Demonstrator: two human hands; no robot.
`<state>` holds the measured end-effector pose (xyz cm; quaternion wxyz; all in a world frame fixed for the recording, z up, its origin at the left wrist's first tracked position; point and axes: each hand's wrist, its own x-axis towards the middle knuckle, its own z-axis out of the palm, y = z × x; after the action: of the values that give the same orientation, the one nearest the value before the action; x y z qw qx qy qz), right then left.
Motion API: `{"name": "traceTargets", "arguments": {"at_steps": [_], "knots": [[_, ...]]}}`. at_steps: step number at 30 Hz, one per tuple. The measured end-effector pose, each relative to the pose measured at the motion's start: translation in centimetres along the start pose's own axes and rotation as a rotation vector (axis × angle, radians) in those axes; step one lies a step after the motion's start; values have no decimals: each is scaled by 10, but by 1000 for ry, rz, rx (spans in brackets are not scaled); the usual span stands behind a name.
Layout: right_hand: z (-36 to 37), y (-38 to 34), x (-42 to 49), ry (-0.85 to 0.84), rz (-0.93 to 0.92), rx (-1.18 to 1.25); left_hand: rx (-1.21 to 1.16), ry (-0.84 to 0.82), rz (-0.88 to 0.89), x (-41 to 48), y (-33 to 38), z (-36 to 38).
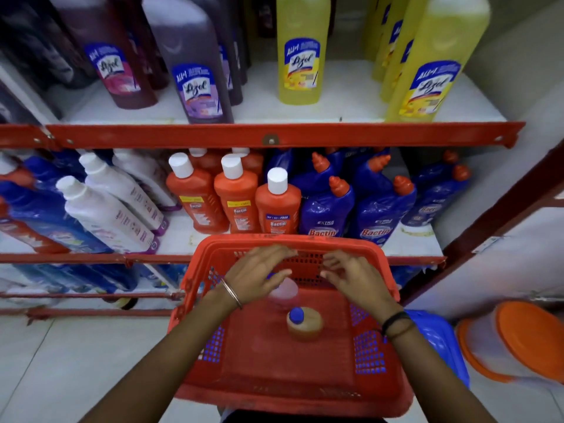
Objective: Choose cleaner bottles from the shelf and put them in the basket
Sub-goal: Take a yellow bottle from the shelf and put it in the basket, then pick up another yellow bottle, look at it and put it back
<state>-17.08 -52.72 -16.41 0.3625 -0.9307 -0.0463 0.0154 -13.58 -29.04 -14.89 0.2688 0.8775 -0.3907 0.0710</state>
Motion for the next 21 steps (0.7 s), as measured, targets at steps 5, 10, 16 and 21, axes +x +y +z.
{"name": "traceTargets", "arguments": {"at_steps": [5, 10, 16, 21], "knots": [[-75, -40, 29, 329, -156, 154, 143, 297, 76, 71, 14, -62], [-150, -64, 62, 743, -293, 268, 194, 443, -20, 126, 11, -100], [-204, -45, 111, 1009, -260, 347, 345, 386, -196, 160, -18, -104], [-223, -21, 141, 689, -213, 582, 478, 244, -257, 167, -41, -92]]}}
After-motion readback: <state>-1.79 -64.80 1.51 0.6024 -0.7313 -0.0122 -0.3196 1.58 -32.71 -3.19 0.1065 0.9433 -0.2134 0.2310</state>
